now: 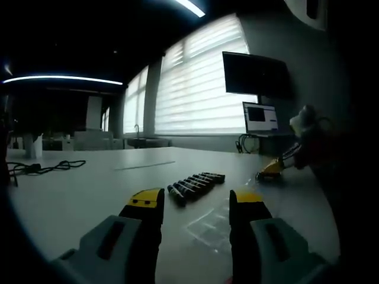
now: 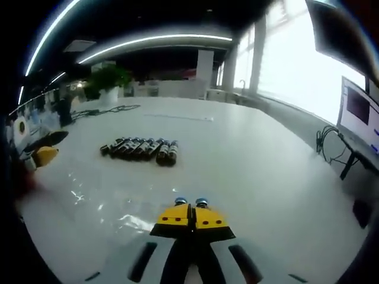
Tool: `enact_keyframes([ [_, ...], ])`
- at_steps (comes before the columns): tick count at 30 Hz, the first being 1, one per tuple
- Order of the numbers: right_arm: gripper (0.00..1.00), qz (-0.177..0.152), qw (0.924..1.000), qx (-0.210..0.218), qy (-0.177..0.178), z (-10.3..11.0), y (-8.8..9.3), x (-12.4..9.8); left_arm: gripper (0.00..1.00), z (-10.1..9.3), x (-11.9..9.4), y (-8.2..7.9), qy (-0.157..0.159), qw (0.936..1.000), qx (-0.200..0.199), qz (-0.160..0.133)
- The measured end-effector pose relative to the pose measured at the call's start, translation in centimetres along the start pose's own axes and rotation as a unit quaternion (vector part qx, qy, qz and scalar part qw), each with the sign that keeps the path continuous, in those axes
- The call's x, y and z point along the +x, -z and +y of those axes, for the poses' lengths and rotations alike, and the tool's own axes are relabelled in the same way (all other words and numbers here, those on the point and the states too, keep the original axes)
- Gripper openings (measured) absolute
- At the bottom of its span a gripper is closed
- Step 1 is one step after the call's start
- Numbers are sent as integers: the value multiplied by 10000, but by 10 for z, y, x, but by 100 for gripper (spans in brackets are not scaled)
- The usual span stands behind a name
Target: Grip medicine bottles put into box
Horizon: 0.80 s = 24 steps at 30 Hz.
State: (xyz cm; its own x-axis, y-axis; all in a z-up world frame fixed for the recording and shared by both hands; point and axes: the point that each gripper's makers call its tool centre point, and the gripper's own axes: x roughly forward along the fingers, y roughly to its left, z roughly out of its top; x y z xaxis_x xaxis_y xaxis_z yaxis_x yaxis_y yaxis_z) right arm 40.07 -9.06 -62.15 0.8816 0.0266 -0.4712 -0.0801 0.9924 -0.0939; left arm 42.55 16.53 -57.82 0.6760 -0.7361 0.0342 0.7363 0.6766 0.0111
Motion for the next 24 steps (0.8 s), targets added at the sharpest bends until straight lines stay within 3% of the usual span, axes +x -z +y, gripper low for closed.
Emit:
enact_keyframes([
  [2, 5, -11, 10000, 41, -32, 1, -3, 0, 37, 0, 0, 0, -6, 10000, 2, 0],
  [12, 7, -147, 9994, 170, -247, 6, -20, 1, 37, 0, 1, 0, -13, 10000, 12, 15],
  [14, 7, -179, 9979, 441, -434, 11, -23, 4, 37, 0, 0, 0, -17, 10000, 9, 14],
  [24, 8, -128, 9968, 372, -692, 13, -41, 17, 37, 2, 0, -1, -60, 10000, -3, -21],
])
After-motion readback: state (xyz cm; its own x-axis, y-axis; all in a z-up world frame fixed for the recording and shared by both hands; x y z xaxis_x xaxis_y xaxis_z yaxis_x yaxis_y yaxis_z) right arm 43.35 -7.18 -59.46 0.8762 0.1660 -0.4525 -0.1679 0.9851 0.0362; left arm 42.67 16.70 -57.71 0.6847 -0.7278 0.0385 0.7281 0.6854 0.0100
